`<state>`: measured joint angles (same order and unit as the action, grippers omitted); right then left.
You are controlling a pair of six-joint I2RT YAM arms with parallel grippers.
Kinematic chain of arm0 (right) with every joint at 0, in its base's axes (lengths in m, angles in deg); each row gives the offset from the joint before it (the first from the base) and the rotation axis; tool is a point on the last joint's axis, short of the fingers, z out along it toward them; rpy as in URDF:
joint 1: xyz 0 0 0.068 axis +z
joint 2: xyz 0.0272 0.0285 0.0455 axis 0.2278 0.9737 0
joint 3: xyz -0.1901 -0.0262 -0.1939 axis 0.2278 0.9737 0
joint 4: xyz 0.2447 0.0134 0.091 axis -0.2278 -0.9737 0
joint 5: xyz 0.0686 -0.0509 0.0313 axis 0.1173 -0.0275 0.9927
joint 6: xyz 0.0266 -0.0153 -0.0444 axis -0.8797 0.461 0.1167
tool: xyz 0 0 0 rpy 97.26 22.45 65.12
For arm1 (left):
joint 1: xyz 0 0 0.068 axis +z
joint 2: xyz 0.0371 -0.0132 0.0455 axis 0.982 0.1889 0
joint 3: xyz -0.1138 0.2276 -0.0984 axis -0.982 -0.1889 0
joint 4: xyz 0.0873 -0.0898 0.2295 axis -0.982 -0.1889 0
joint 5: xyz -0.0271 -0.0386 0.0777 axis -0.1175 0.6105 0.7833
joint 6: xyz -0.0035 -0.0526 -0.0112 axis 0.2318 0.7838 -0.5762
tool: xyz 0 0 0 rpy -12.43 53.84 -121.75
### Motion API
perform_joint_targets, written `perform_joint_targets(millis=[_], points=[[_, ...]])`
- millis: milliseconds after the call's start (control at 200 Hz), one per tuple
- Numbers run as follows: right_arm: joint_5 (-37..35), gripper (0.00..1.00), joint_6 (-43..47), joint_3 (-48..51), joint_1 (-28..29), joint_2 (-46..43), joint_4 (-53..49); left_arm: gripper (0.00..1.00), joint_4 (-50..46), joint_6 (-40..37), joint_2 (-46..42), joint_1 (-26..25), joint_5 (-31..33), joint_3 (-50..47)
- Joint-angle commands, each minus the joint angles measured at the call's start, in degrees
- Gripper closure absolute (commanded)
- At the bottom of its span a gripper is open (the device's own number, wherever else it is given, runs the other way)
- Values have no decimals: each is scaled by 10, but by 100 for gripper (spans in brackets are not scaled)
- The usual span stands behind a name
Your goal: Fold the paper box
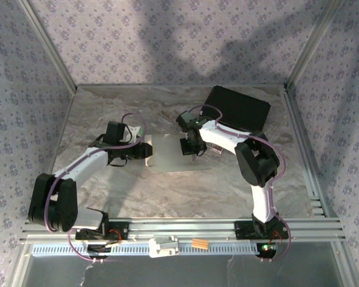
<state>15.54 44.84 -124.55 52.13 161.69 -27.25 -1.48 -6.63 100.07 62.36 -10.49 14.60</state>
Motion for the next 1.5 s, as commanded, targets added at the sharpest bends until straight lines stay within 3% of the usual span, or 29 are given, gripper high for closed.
perform_joint_targets(millis=[0, 175, 725, 899, 1154, 1309, 1494], points=[[22, 100, 18, 9, 16, 17, 1, 61, 31, -1, 18, -11, -45, 19], [9, 100, 16, 5, 29, 16, -1, 71, 25, 19, 39, -24, 36, 23], [-25, 100, 19, -9, 58, 27, -17, 82, -38, 102, 148, -119, 277, 81], [-47, 100, 10, -1, 66, 16, -8, 100, -136, 162, 181, -144, 381, 120], [-79, 100, -42, 7, 82, -6, 9, 100, -308, 315, 205, -235, 585, 159], [-78, 100, -56, 23, 99, -18, 23, 100, -392, 398, 258, -258, 618, 192], [-67, 100, -58, 62, 113, -39, 46, 100, -381, 411, 273, -267, 606, 201]])
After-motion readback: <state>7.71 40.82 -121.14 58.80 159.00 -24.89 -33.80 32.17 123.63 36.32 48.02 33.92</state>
